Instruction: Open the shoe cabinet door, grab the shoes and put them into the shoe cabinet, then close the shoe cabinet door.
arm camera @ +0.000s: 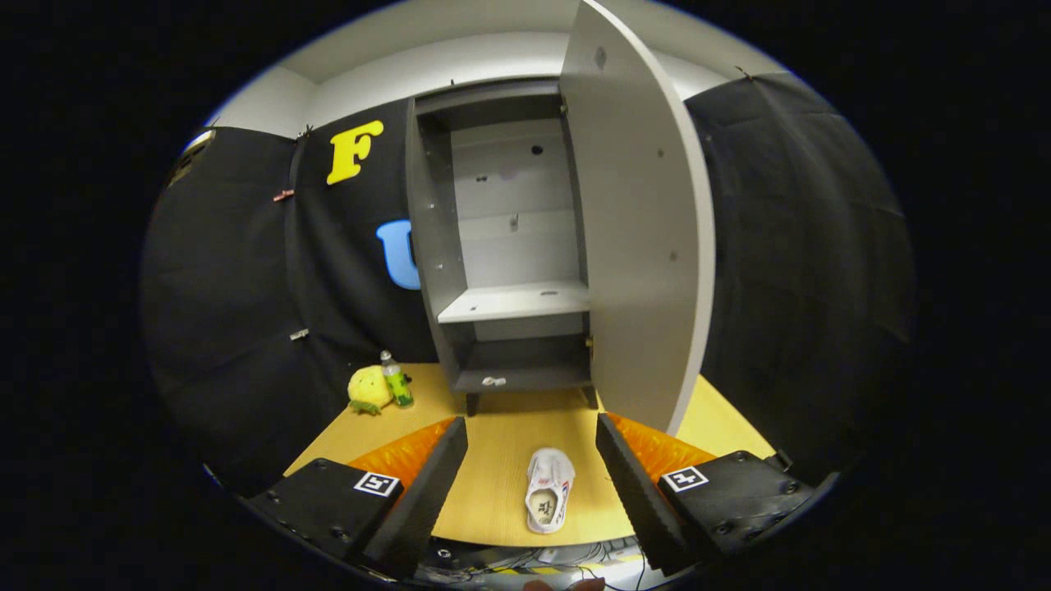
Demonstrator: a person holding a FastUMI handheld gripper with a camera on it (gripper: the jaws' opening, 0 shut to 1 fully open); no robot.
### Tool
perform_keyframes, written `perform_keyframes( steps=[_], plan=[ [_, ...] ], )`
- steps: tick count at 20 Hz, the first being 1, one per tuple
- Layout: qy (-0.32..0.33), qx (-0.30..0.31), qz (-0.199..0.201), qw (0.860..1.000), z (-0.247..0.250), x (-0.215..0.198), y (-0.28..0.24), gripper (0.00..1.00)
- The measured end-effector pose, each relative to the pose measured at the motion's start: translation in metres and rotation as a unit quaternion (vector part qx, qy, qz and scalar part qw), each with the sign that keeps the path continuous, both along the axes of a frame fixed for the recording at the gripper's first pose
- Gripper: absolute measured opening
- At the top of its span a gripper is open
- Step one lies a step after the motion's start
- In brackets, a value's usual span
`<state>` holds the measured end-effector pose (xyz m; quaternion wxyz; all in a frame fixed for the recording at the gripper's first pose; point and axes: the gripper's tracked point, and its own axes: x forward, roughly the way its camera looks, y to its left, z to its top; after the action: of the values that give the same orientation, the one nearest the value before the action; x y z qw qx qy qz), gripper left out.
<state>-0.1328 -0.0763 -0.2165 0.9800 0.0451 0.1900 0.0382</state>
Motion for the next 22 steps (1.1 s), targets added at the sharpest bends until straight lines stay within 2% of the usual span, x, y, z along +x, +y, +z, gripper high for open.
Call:
perform_keyframes(
  steps=[9, 15, 17, 19, 20, 22],
  plan=[
    [0.099, 0.002, 0.034, 0.994, -0.12, 0.015, 0.033, 0.99],
    [0.181, 0.007, 0.021, 0.983, -0.212, 0.025, 0.031, 0.99],
    [0.197, 0.013, 0.014, 0.98, -0.235, 0.032, 0.032, 0.91],
    [0.218, 0.008, 0.01, 0.976, -0.262, 0.037, 0.03, 0.79],
    [0.226, 0.004, 0.002, 0.974, -0.275, 0.041, 0.027, 0.67],
    [0.236, 0.001, -0.014, 0.972, -0.297, 0.049, 0.022, 0.62]
  ],
)
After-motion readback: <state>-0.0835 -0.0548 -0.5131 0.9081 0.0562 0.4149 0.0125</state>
